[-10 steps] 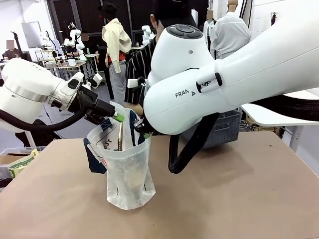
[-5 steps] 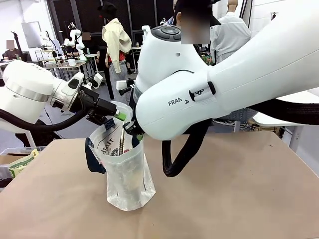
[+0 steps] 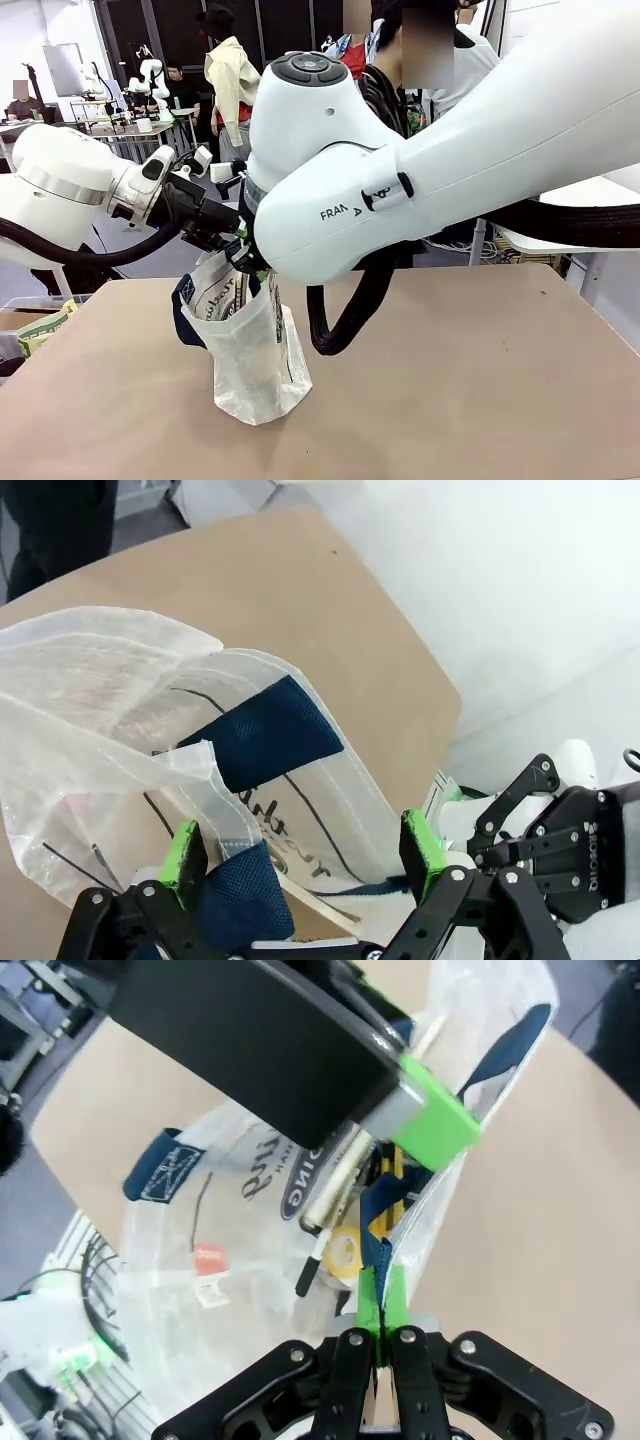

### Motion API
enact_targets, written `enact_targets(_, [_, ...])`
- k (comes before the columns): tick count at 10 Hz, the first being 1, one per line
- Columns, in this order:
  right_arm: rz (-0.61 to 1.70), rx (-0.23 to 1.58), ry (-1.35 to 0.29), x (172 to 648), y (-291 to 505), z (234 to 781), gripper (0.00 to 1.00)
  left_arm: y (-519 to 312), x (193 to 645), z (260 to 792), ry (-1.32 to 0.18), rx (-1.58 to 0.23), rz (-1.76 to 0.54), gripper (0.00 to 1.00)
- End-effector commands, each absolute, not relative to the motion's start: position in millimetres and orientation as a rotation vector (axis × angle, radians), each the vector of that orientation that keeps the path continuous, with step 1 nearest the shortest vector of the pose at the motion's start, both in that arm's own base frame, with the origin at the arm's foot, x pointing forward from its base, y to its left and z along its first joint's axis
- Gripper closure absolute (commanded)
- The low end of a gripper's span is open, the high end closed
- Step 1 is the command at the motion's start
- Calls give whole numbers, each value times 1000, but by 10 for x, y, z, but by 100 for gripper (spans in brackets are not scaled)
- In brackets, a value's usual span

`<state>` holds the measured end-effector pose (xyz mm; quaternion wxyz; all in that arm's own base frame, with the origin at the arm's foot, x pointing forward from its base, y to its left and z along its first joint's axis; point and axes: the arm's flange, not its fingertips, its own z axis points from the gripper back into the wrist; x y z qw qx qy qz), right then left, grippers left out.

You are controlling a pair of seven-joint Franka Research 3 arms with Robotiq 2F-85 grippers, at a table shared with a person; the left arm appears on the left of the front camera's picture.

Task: Transfer purchased items from the store into the shopping bag.
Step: Move the Reusable shopping bag to the right side of the table.

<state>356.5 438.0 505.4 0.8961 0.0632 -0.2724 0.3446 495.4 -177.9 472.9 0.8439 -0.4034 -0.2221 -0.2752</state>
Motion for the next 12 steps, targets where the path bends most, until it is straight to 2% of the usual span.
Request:
enact_targets(1, [772,122,-547,3601,4590,5069,100,-1788,4992,4678,-473,-875,-609,0])
enact_targets(5, [833,115,-516,3617,4660,5047,100,-1800,5012,4689,-466,-871,-612,0])
enact_targets(11, [829,133,-540,3562,4658,5071,100,-1917,5065,4597,-426,-727,-534,0])
enact_targets(12, [826,133,-542,3561,4645,5071,100,-1928,5068,4593,-424,-706,-524,12])
